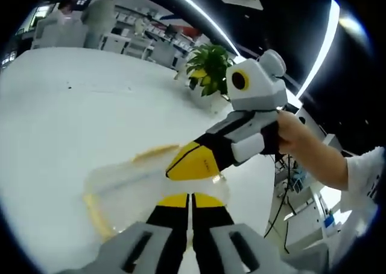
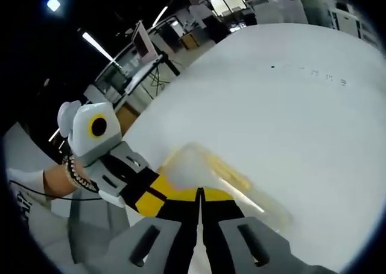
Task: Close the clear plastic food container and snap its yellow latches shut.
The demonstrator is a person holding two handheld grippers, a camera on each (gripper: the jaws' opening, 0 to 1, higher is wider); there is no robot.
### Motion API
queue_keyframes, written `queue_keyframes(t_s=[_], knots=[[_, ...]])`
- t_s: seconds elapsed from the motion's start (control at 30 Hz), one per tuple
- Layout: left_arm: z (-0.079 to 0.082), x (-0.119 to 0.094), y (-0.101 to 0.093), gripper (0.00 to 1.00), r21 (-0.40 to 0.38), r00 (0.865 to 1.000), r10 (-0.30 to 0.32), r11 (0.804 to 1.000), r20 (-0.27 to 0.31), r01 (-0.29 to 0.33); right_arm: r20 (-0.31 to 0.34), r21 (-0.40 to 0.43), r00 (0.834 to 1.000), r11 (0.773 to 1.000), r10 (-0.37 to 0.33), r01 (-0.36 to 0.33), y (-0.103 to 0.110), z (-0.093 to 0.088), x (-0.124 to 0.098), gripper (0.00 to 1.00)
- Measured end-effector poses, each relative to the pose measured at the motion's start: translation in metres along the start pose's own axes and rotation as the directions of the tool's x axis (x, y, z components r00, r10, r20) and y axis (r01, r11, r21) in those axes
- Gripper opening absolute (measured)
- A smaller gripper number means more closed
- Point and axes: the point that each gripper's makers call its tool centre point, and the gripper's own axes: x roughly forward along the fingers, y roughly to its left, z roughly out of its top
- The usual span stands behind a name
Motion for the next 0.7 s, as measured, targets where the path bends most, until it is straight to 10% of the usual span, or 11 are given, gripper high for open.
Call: queue_keyframes(t_s=[0.7], knots=[[-0.019,-0.015,-0.019,0.0,0.027,0.999,-0.049,0.998,-0.018,0.049,0.059,-0.014,0.996,0.997,-0.071,0.072,-0.014,0.02,0.003,0.0]])
